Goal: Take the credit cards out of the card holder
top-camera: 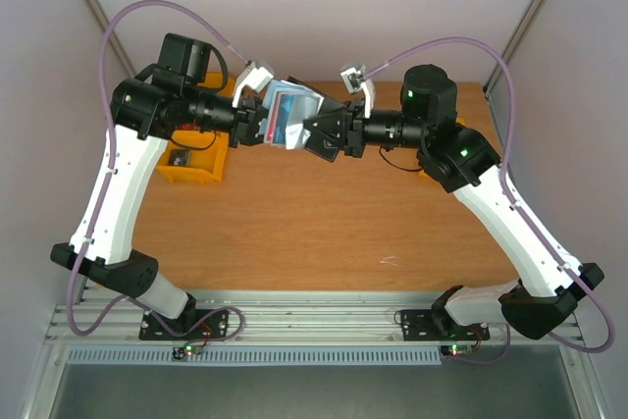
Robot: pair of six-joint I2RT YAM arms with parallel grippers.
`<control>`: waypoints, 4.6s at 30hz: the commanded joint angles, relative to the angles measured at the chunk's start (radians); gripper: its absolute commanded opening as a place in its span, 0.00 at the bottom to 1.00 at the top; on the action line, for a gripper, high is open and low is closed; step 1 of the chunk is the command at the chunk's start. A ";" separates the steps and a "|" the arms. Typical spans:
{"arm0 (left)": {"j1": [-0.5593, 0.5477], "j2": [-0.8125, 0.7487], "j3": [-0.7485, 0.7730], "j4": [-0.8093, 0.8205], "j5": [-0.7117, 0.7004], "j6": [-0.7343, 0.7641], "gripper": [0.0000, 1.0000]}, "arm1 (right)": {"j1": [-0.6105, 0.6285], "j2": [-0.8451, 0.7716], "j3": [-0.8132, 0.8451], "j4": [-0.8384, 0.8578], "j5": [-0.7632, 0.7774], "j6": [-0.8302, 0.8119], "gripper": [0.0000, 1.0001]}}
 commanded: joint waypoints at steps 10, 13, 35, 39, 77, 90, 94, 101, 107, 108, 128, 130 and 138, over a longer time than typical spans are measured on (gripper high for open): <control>0.121 -0.030 0.018 -0.058 0.062 0.100 0.70 | -0.070 -0.032 0.032 -0.147 -0.109 -0.059 0.01; 0.122 -0.034 0.029 -0.172 0.131 0.222 0.83 | -0.070 -0.014 0.073 -0.205 -0.136 -0.089 0.01; 0.007 -0.019 -0.027 -0.077 0.028 0.201 0.99 | -0.041 0.029 0.119 -0.205 -0.393 -0.143 0.01; 0.007 -0.019 -0.010 -0.116 0.085 0.240 0.80 | -0.042 0.025 0.119 -0.227 -0.401 -0.172 0.01; -0.128 -0.054 -0.022 -0.032 -0.436 0.100 0.00 | 0.056 0.071 0.141 -0.283 0.003 -0.108 0.41; -0.021 -0.067 0.025 -0.137 0.028 0.171 0.00 | 0.042 0.019 0.144 -0.325 0.040 -0.172 0.36; -0.020 -0.068 0.014 -0.140 0.091 0.189 0.00 | 0.043 0.034 0.147 -0.271 -0.089 -0.151 0.25; -0.020 -0.068 0.008 -0.126 0.087 0.169 0.00 | 0.043 0.068 0.148 -0.203 -0.228 -0.110 0.01; -0.007 -0.072 0.009 -0.132 0.078 0.179 0.09 | 0.036 0.030 0.116 -0.198 -0.252 -0.149 0.01; -0.004 -0.072 0.009 -0.134 0.082 0.180 0.14 | 0.034 0.028 0.117 -0.205 -0.254 -0.153 0.01; 0.009 -0.070 0.009 -0.172 0.150 0.233 0.00 | 0.007 -0.003 0.143 -0.345 -0.062 -0.212 0.15; 0.009 -0.069 0.008 -0.166 0.152 0.233 0.00 | 0.016 0.002 0.140 -0.336 -0.043 -0.205 0.15; 0.009 -0.064 -0.010 -0.121 0.149 0.180 0.00 | 0.029 0.032 0.150 -0.314 -0.055 -0.198 0.15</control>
